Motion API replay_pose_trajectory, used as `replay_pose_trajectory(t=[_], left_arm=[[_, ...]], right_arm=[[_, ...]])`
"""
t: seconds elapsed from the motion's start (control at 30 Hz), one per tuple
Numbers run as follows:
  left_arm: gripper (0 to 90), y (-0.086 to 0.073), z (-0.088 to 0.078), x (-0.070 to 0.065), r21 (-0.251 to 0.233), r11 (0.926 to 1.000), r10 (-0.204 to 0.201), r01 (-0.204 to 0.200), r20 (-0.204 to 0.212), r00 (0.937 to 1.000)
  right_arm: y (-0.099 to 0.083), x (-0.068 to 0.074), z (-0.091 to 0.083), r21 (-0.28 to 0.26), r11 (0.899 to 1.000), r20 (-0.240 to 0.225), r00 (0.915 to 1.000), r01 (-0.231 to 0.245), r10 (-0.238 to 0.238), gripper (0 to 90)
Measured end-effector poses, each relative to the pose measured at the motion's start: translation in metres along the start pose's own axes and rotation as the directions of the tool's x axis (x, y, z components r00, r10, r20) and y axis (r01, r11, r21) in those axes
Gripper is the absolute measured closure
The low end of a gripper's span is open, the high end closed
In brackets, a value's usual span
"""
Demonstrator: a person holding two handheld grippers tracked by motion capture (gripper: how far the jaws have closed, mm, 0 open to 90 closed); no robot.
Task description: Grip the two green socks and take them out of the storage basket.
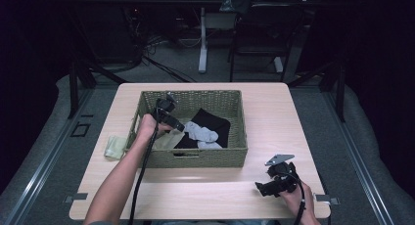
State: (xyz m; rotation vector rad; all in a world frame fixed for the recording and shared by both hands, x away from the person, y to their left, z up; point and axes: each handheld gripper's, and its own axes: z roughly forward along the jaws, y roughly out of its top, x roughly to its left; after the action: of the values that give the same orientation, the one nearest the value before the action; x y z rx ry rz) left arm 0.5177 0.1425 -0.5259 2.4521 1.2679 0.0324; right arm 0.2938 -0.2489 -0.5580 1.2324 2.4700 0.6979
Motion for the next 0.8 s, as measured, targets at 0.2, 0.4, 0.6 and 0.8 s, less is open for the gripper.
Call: replay_pose_trajectory(t=[0.2,0.4,0.6,0.8], left_arm=[[26.1,0.003,0.007,-0.002,0.055,0.9981,0.028,-0.028,-0.005,0.9996],[52.9,0.004,0.012,-0.006,0.086,0.9956,0.038,-0.038,0.003,0.9993],[78.2,0.003,0.013,-0.004,0.102,0.9942,0.034,-0.034,0.004,0.9994],[87.1,0.002,-0.002,-0.005,0.059,0.9974,0.043,-0.041,-0.025,0.9988]], right_arm=[[0.000,0.000,0.000,-0.002,1.000,-0.001,1.0000,0.000,0.000,4.7],[0.000,0.000,0.000,0.002,1.000,0.003,1.0000,0.005,-0.005,4.7],[0.001,0.000,0.000,0.007,1.000,0.005,1.0000,0.005,-0.005,4.7],[0.000,0.000,0.000,0.001,1.000,0.001,1.0000,0.005,-0.005,4.7]])
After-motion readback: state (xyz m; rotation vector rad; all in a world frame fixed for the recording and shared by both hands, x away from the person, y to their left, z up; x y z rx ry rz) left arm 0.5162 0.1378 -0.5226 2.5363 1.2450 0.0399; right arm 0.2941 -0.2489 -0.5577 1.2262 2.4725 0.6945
